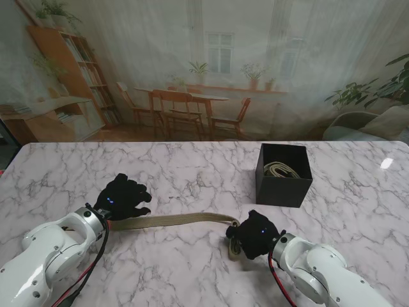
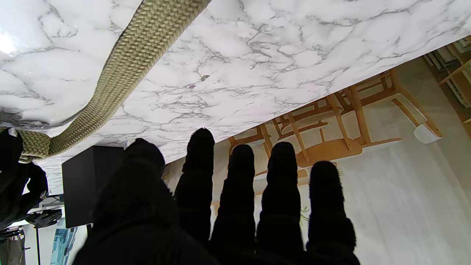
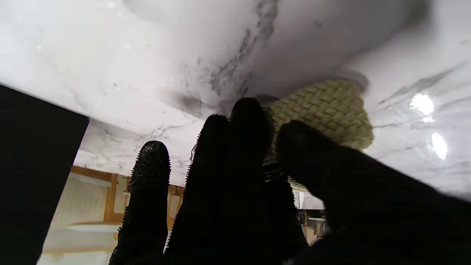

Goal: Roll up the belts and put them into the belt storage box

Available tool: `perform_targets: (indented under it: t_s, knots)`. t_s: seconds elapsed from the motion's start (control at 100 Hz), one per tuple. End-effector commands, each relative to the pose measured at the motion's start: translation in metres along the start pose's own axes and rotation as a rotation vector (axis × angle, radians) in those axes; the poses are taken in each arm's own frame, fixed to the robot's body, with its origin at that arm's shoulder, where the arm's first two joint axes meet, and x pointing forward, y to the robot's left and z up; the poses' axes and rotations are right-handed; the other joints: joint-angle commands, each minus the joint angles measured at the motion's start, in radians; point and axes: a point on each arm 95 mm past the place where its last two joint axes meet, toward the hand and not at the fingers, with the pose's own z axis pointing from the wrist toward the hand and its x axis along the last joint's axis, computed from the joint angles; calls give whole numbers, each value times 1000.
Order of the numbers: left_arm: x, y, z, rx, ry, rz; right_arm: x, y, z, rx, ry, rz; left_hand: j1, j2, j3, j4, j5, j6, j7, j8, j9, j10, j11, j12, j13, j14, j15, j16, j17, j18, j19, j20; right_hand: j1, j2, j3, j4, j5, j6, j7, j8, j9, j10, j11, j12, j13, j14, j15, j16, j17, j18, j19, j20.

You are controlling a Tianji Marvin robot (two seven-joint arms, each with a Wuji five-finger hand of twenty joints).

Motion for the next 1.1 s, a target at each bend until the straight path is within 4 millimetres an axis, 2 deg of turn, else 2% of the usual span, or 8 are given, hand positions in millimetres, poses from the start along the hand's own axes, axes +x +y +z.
perform_targets:
  t_s: [0.0, 0.11, 0.21, 0.29, 0.4, 0.58, 0.81, 1.09]
  knots:
    - [3, 1, -1, -12, 6, -8, 0, -8, 1, 20, -12, 14, -7, 37, -10, -2, -7, -6, -15, 2, -24, 13, 0, -9, -9, 8, 9, 0, -10, 39, -10, -8, -36, 2, -69, -82, 135, -22, 166, -73, 22, -64, -36, 7, 19, -71, -1, -15, 13, -14, 27, -18]
    - [4, 1, -2, -14, 5, -8, 0, -12, 3, -38, -40, 9, -7, 37, -10, -2, -5, -7, -14, 3, -24, 14, 1, -8, -9, 8, 12, 3, -9, 40, -4, -4, 46, -26, -130, -148, 185, -162, 353, -206, 74, -67, 62, 61, 89, -35, 47, 20, 40, 25, 43, -18]
    - [5, 1, -4, -9, 5, -9, 1, -13, 4, -77, -62, 27, -8, 37, -10, -1, -4, -7, -14, 3, -23, 14, 1, -8, -10, 10, 12, 4, -9, 40, -2, -2, 43, -5, -178, -148, 266, -250, 402, -184, 47, 0, 189, 124, 126, 22, 74, 67, 41, 104, 49, -16]
    - [7, 1, -6, -4, 10, -10, 2, -14, 3, -80, -71, 43, -7, 37, -10, -2, -5, -7, -15, 3, -22, 13, 0, -7, -10, 9, 12, 4, -10, 40, -2, -1, 26, 18, -216, -146, 321, -295, 404, -162, -58, 56, 186, 137, 91, 89, 64, 97, 19, 219, 32, -4]
    - [9, 1, -7, -1, 15, -19, 3, -15, 3, -72, -73, 59, -8, 38, -11, -2, -4, -8, -15, 3, -22, 15, -1, -7, -10, 11, 11, 4, -10, 40, -3, -1, 12, 21, -216, -146, 360, -194, 408, -151, -317, 80, 119, 120, 21, 100, 21, 111, 29, 301, 10, 25]
    - [12, 3, -6, -12, 18, -25, 4, -16, 4, -57, -63, 91, -8, 37, -10, -1, -2, -6, -15, 3, -20, 15, -1, -7, -10, 11, 11, 5, -11, 42, -5, 0, -47, -11, -155, -140, 400, -71, 458, -99, -640, 216, 119, 101, -134, 166, -9, 98, 34, 328, -15, 53]
    - [14, -7, -10, -5, 56, -9, 5, -18, 5, -39, -70, 128, -12, 39, -12, -2, -4, -9, -18, 2, -24, 14, -6, -8, -13, 10, 7, 3, -12, 43, -7, 0, -103, -35, -120, -110, 358, -105, 586, -46, -855, 290, 133, 101, -278, 201, -23, 35, -18, 342, -62, 22]
    - [16, -33, -12, -11, 163, 8, 5, -21, 6, -13, -100, 166, -56, 91, -21, 0, -125, -4, -144, -101, -135, 21, -79, -72, -59, 11, -38, -39, -24, 32, -53, -24, -98, -44, -122, -107, 330, -131, 636, -51, -889, 301, 183, 117, -342, 222, -34, 8, -79, 359, -97, -5]
